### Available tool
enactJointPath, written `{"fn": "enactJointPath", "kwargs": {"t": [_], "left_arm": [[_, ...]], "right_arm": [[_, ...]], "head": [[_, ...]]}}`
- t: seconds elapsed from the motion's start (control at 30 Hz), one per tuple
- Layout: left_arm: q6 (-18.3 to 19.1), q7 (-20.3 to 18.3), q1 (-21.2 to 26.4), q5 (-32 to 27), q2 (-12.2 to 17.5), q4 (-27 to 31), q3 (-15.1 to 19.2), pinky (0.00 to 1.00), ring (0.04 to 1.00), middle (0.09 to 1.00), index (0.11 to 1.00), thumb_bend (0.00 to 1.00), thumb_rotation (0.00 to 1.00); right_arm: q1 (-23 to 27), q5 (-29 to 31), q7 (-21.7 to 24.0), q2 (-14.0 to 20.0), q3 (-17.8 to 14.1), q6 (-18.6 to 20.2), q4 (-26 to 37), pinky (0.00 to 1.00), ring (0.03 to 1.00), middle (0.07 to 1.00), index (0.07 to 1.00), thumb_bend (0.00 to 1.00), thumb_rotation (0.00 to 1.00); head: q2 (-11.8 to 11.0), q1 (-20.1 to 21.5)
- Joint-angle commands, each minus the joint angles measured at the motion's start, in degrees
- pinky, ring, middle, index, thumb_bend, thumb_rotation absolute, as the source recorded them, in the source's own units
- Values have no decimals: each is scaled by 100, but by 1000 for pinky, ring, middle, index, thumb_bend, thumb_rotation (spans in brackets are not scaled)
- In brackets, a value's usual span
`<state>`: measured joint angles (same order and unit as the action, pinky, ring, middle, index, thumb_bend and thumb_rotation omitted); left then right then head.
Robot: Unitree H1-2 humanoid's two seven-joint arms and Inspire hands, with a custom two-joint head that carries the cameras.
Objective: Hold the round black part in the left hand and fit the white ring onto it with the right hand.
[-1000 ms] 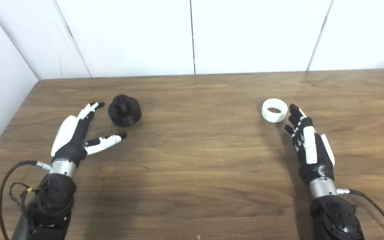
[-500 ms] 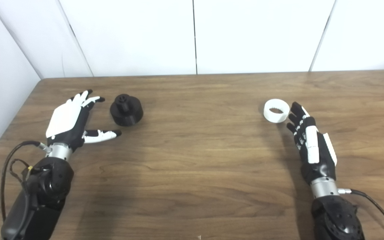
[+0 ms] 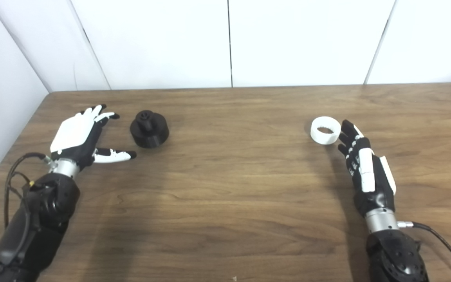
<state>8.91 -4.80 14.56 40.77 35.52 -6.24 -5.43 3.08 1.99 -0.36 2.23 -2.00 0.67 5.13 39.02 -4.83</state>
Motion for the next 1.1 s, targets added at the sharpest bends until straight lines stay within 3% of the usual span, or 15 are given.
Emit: {"fn": "enactJointPath", "kwargs": {"t": [0.0,0.57,1.07], "left_arm": [[-63,56,353,126,253,-7,23,1000,1000,1000,842,996,480],[12,-119,722,163,89,-309,-204,1000,1000,1000,846,1000,563],[-37,-227,861,30,-49,-486,-243,1000,1000,997,826,1000,527]], "right_arm": [[79,-30,-6,-22,8,-273,58,940,948,943,911,636,1000],[38,-75,16,19,-2,-230,101,935,953,946,913,645,1000],[14,-89,5,25,-12,-156,189,932,945,939,908,653,1000]], "head": [[4,-5],[7,51],[22,91]]}}
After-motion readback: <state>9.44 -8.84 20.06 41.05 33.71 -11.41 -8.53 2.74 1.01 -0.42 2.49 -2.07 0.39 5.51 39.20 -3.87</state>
